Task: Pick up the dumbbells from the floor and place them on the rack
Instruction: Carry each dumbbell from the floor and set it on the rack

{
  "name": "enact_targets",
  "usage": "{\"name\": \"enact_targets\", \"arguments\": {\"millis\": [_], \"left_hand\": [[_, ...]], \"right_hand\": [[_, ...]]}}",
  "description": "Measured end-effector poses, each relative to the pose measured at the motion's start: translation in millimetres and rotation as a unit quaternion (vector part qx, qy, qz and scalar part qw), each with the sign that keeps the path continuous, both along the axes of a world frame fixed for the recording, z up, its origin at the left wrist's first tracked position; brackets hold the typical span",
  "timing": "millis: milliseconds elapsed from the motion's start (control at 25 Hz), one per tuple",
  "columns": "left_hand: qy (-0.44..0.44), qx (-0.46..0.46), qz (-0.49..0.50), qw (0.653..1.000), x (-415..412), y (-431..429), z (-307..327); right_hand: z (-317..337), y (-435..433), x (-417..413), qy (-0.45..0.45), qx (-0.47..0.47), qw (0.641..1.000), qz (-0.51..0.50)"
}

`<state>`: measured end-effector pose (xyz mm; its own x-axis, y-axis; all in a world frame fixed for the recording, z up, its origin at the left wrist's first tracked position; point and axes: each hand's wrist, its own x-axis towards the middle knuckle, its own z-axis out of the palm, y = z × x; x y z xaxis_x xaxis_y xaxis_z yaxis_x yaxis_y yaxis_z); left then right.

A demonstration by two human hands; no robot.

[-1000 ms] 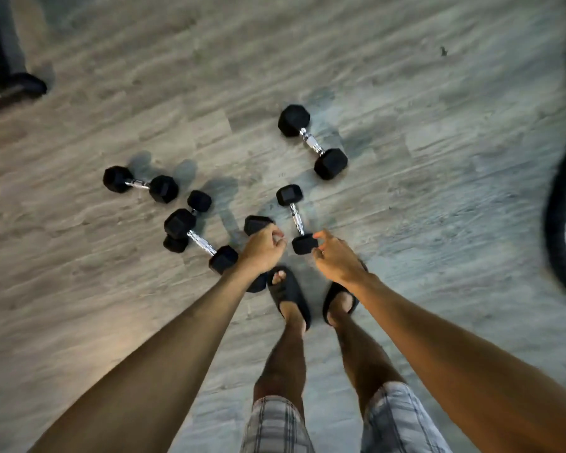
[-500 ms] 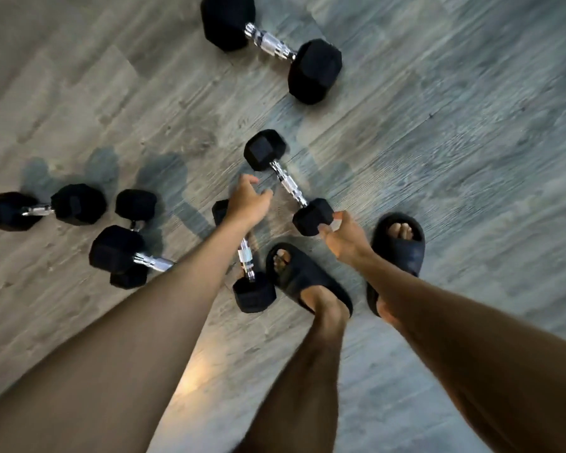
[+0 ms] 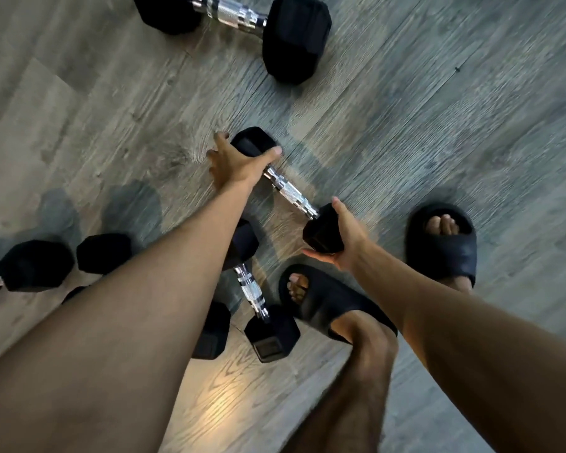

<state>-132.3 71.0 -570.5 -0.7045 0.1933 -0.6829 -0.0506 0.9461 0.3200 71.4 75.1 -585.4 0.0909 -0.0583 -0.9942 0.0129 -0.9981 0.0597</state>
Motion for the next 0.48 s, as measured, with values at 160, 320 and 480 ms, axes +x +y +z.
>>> {"name": "enact_targets", "arguments": {"millis": [160,320,480], "left_hand": [[-0.047,-0.009,-0.012,0.999,-9.4,8.8,-11.8],[-0.057,-0.012,0.030,0.998,-12.0,4.9,-5.7],[-0.087,-0.011,0.106,0.991,-9.2,-10.4,41.7]], "right_hand": [[-7.2,-0.3,-1.5,-0.012,-0.003,1.000,-0.012],[5.5,2.0,-2.3,-0.058,0.019,0.998,0.017],[57.9,21.2,0.2,-0.079,0.045,0.993,0.077]]}}
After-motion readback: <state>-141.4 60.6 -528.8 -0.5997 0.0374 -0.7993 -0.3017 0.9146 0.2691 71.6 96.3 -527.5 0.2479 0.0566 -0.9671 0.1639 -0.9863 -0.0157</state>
